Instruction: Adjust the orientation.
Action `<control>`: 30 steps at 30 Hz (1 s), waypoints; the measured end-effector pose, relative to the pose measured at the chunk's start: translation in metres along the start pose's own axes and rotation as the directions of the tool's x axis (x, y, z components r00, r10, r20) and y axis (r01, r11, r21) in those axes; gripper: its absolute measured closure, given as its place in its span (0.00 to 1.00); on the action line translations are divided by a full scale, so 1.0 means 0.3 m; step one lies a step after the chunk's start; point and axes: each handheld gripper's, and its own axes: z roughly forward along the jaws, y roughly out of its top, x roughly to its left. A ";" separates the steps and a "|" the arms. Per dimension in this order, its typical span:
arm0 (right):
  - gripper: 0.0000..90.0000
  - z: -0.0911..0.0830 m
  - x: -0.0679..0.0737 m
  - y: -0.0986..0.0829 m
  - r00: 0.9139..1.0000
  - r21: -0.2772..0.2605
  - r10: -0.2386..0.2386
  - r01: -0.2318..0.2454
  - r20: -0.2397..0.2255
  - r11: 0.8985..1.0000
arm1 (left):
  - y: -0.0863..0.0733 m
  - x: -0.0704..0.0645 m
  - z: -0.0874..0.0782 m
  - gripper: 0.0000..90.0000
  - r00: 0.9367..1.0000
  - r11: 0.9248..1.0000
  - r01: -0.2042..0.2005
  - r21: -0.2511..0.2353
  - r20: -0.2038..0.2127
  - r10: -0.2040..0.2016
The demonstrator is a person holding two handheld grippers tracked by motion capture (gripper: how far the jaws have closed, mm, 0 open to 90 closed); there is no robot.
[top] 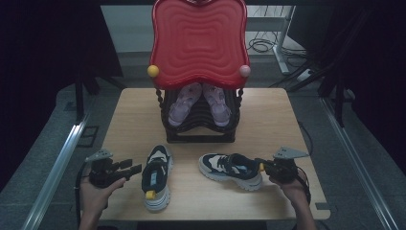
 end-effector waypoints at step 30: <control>1.00 -0.086 0.097 -0.085 0.999 0.032 0.006 -0.005 -0.033 0.999 | 0.005 -0.011 0.010 0.49 1.000 1.000 -0.006 0.008 0.004 0.006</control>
